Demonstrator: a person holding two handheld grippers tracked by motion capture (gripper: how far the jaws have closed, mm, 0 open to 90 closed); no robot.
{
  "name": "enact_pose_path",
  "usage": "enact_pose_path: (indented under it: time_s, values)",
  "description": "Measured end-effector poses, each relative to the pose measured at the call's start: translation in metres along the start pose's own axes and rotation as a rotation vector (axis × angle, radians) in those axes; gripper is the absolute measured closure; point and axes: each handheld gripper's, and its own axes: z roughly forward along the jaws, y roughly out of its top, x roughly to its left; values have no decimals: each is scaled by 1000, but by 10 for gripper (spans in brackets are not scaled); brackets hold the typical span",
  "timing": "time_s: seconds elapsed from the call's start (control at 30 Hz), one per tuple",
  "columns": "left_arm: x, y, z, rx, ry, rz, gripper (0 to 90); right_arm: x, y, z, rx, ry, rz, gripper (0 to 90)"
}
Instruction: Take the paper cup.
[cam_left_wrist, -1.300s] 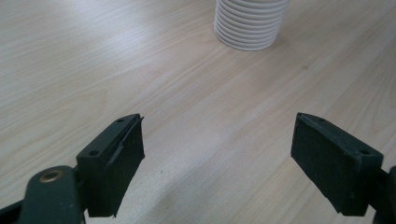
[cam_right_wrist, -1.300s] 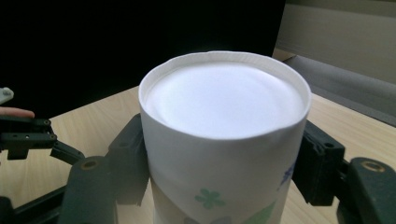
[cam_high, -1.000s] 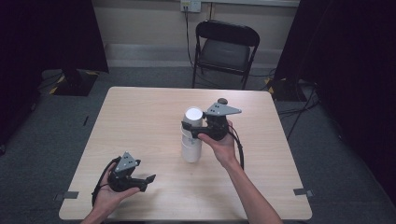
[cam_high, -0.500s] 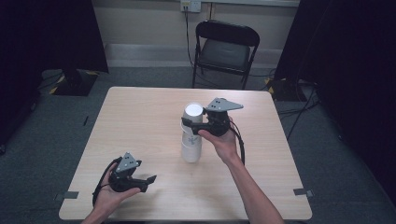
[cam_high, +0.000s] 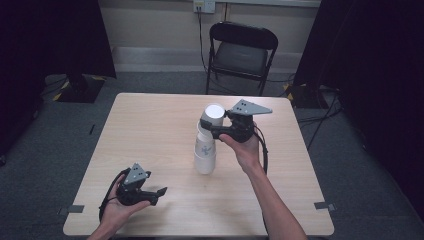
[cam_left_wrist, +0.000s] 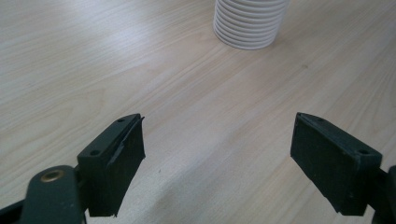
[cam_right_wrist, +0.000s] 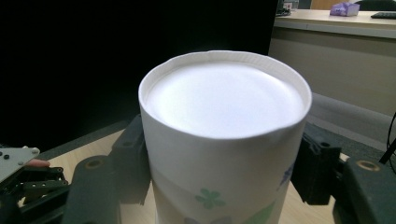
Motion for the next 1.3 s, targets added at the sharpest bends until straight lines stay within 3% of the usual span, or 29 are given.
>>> enact_pose_path:
  time_s: [0.27, 0.63, 0.7, 0.77, 0.8, 1.0, 1.1, 1.17, 1.23, 1.3]
  values:
    - [0, 0, -1, -25, 10, 5, 209, -3, 3, -20, -25, -16, 5, 340]
    - [-1, 0, -2, -49, 14, 2, 217, -10, -1, -52, -7, -80, 0, 341]
    - [-1, 0, -4, -58, 4, 8, 261, -11, -2, -58, -7, -89, 0, 343]
    - [-2, -1, -5, -80, -1, -37, 257, -13, -4, -66, -4, -103, 6, 344]
    - [-2, -1, -5, -84, -2, -40, 257, -13, -4, -66, -4, -103, 6, 344]
    - [-4, -1, -4, -81, 0, -16, 268, -9, -18, -76, 3, -114, 24, 344]
    - [-6, 0, -3, -99, 6, -4, 269, -6, -26, -79, 17, -113, 29, 344]
    - [-9, 0, -2, -108, 29, 47, 271, -5, -31, -81, 32, -110, 35, 344]
    - [-8, 3, -2, -123, 13, 18, 274, -5, -35, -81, 57, -113, 38, 343]
    - [-9, 6, -3, -150, 37, 49, 275, -5, -38, -81, 75, -112, 42, 343]
